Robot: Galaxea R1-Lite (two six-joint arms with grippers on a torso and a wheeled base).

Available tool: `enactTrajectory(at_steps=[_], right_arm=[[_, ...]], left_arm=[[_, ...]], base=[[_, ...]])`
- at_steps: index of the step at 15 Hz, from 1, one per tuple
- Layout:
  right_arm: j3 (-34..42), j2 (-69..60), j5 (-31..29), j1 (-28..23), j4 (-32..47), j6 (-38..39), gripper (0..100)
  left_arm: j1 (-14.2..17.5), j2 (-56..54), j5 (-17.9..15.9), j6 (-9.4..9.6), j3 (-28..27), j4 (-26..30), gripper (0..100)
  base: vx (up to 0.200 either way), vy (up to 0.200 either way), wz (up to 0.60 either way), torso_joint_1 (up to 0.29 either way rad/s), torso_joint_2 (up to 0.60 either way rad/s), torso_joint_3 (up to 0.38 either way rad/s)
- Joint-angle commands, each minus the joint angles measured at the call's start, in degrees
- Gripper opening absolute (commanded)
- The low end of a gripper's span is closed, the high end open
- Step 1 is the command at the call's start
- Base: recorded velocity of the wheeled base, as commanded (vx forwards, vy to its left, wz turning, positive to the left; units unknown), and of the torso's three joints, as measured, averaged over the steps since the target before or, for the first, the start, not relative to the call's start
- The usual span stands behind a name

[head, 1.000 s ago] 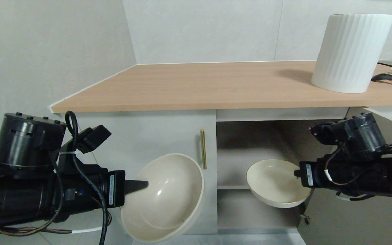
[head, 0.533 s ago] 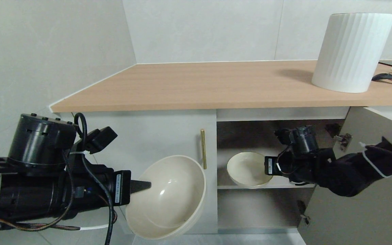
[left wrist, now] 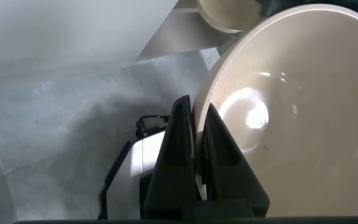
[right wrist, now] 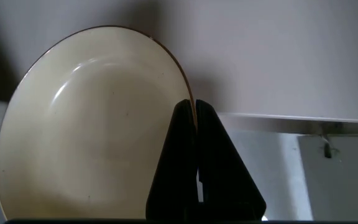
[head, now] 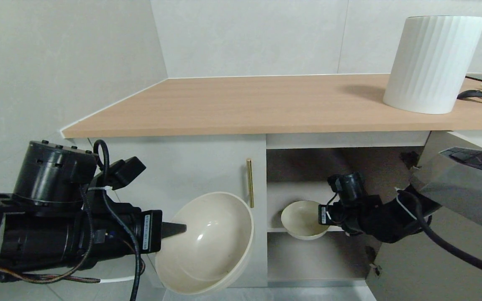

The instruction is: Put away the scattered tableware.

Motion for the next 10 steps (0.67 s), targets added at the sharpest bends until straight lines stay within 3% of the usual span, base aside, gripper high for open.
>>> enactTrajectory(at_steps=[1, 10], right_arm=[[-1.9, 4.1, -1.4, -1.6, 0.0, 0.0, 0], [-6.2, 10.1, -5.7, -4.2, -4.1, -0.1, 0]], left_arm=[[0.0, 0.1, 0.0, -0.01, 0.0, 0.0, 0], [0.0, 0.6, 0.0, -0.01, 0.2, 0.1, 0]], base=[[0.000, 0.000, 0.00, 0.000, 0.00, 0.000], [0.000, 0.000, 0.00, 0.000, 0.00, 0.000]])
